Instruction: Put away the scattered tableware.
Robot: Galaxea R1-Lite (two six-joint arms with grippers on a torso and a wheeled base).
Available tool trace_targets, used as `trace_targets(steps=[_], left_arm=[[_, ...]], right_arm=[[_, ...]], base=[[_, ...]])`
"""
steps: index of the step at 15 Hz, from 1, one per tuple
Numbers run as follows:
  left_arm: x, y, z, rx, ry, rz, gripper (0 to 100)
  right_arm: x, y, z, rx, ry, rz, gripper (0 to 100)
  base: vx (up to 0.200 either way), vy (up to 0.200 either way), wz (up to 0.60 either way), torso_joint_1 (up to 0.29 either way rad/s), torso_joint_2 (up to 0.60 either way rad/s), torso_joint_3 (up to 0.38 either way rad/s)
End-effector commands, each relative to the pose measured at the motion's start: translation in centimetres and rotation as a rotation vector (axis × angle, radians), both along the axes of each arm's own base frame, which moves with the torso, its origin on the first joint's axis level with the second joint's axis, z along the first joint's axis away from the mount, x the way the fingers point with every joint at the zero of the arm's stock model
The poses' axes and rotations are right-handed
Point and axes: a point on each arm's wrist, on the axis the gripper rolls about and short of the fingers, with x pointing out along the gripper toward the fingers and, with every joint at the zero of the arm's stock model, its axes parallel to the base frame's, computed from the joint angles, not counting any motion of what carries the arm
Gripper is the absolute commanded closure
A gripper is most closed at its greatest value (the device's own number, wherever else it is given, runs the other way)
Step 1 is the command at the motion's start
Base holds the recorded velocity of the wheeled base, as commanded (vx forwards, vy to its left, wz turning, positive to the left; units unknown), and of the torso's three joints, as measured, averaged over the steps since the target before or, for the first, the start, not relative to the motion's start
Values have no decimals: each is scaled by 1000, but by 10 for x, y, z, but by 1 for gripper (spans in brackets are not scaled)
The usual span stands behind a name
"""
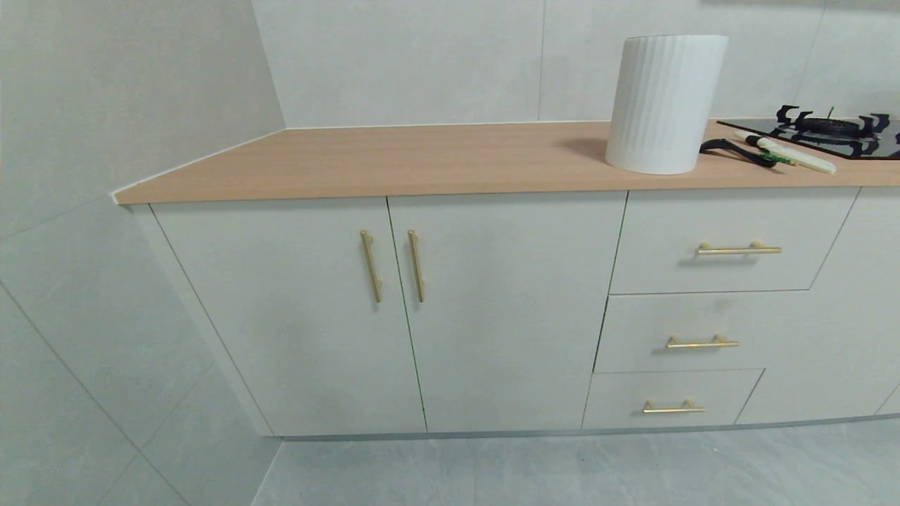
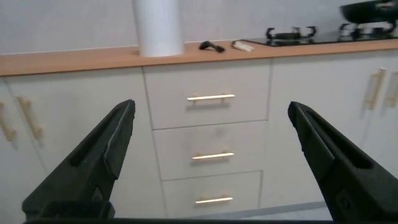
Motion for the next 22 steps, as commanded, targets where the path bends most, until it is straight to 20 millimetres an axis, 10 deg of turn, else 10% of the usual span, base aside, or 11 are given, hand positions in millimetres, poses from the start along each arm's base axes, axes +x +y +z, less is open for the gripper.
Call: trace_targets(steps=[1, 7, 11, 22], left_arm=[[-7, -6, -8, 10, -20, 64, 0], [31, -11, -71, 85, 82, 22, 0], [57, -12, -116, 102, 92, -27, 0], [58, -14, -130, 73, 234, -112, 0]], right_arm=[[-8, 1, -13, 1, -38, -18, 0], [47, 1, -95, -29, 109, -14, 0], [50, 2, -111, -57, 235, 22, 0], [50, 3, -116, -18, 283, 93, 0]], base=[[0, 0, 0, 0, 0, 0], [0, 0, 0, 0, 0, 0], [0, 0, 0, 0, 0, 0], [0, 0, 0, 0, 0, 0]])
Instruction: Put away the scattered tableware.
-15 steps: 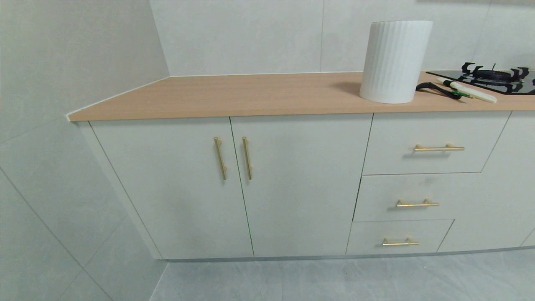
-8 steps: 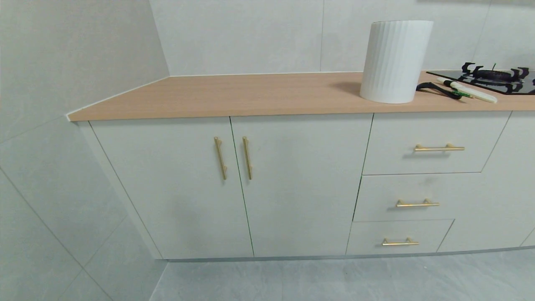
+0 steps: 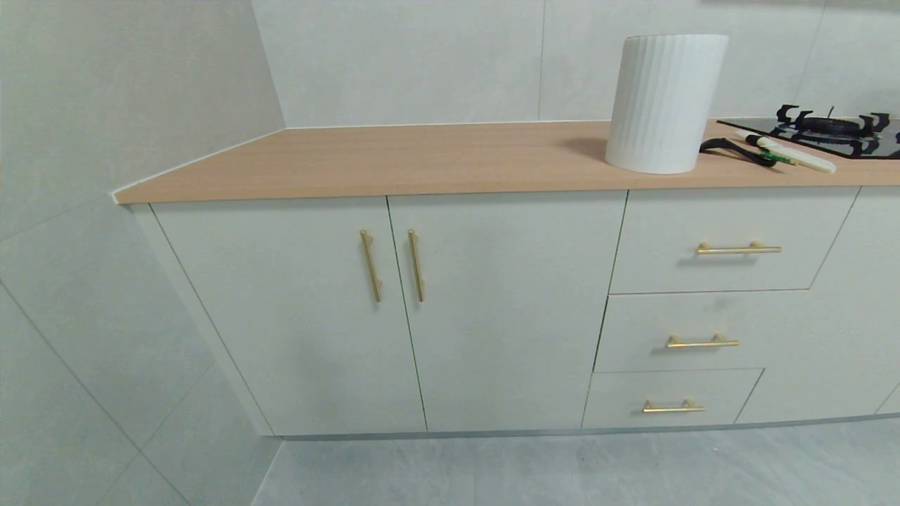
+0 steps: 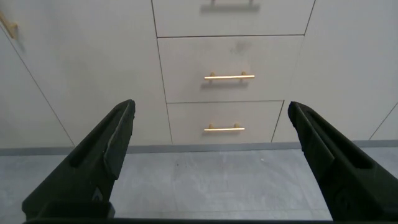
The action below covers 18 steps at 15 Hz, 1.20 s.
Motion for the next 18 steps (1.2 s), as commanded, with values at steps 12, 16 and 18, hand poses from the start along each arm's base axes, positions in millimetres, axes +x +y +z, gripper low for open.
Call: trace_targets(steps=[12, 16, 18], left_arm=[[0, 0, 0, -5, 2, -2, 0], [0, 0, 0, -5, 2, -2, 0], [0, 0, 0, -6, 2, -2, 0]], right_arm=[[0, 0, 0, 2, 4, 13, 0], [0, 0, 0, 2, 4, 13, 0], [0, 0, 0, 4, 4, 13, 0]], base=[[0, 0, 0, 0, 0, 0], [0, -150, 0, 2, -1, 3], [0, -200, 0, 5, 2, 2]])
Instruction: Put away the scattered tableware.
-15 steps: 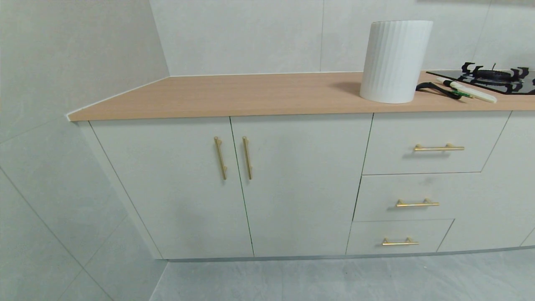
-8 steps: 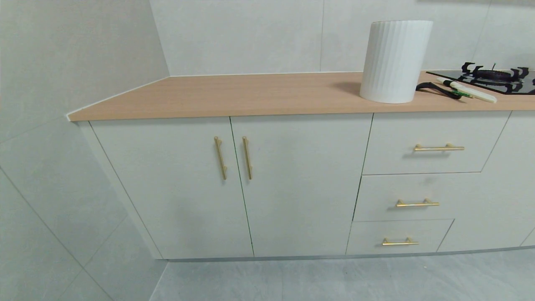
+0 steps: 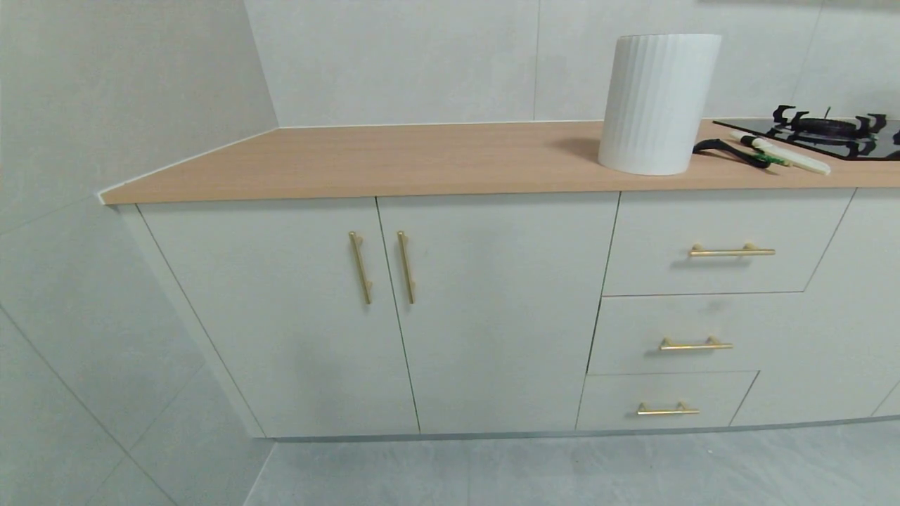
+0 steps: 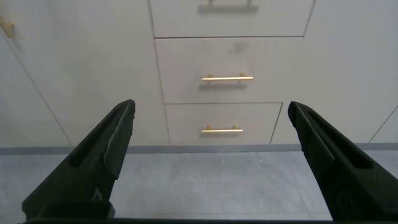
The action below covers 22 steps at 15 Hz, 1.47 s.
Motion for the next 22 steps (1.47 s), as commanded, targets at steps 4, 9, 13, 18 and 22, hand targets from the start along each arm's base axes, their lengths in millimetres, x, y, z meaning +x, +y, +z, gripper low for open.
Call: trace_targets(steps=[4, 9, 13, 18, 22], left_arm=[[0, 0, 0, -1, 0, 0, 0], [0, 0, 0, 1, 0, 0, 0], [0, 0, 0, 1, 0, 0, 0], [0, 0, 0, 1, 0, 0, 0], [0, 0, 0, 1, 0, 0, 0]], right_arm=[[0, 0, 0, -2, 2, 0, 0], [0, 0, 0, 0, 2, 0, 0], [0, 0, 0, 2, 2, 0, 0], [0, 0, 0, 3, 2, 0, 0], [0, 0, 0, 3, 2, 0, 0]], base=[[0, -200, 0, 1, 0, -1], [0, -200, 0, 0, 4, 3], [0, -200, 0, 5, 5, 2], [0, 0, 0, 0, 0, 0], [50, 0, 0, 1, -1, 2]])
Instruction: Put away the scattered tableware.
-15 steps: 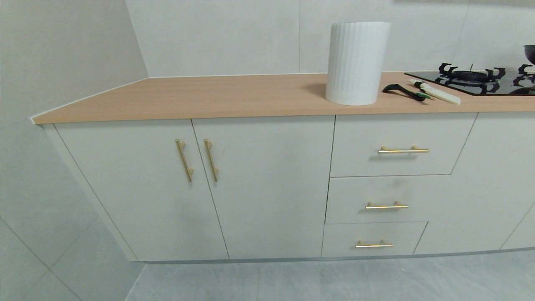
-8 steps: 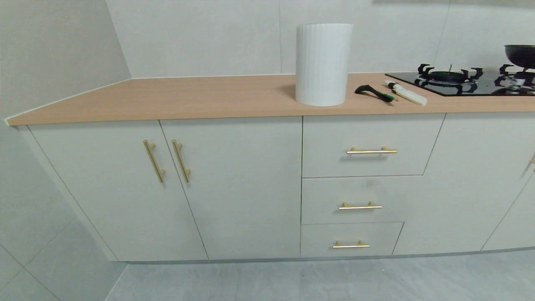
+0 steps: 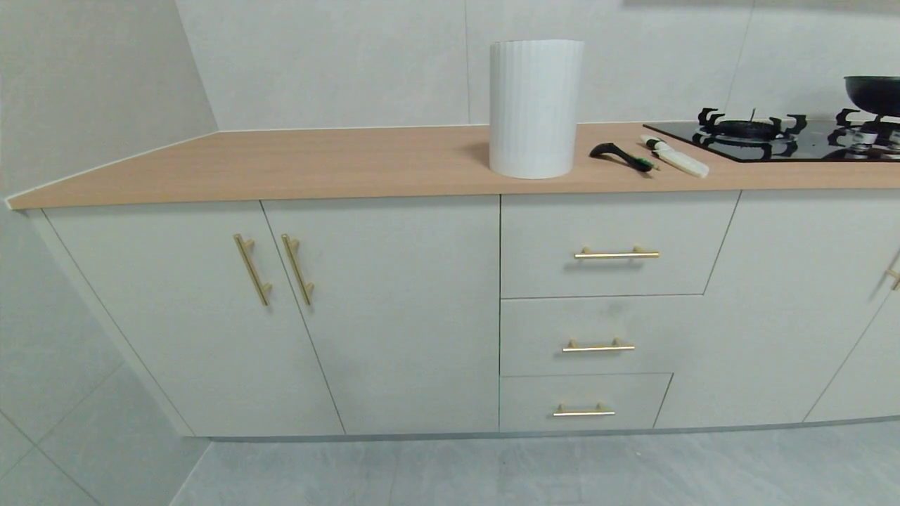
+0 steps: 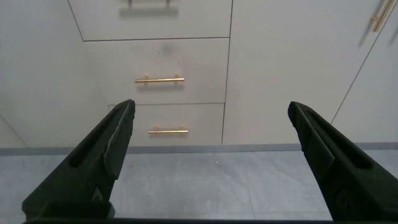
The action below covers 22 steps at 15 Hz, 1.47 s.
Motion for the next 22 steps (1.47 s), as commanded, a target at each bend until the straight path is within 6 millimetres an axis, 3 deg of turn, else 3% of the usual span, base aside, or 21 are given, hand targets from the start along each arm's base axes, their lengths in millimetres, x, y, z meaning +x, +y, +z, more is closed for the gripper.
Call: trace_targets(steps=[1, 5, 20, 22], left_arm=[[0, 0, 0, 2, 0, 0, 0], [0, 0, 0, 2, 0, 0, 0], [0, 0, 0, 0, 0, 0, 0], [0, 0, 0, 0, 0, 0, 0]], right_arm=[[0, 0, 0, -2, 1, 0, 0], [0, 0, 0, -2, 0, 0, 0], [0, 0, 0, -14, 0, 8, 0], [-9, 2, 52, 64, -102, 137, 0]], base=[[200, 0, 0, -2, 12, 7], [200, 0, 0, 6, 6, 2], [0, 0, 0, 0, 0, 0], [0, 0, 0, 0, 0, 0]])
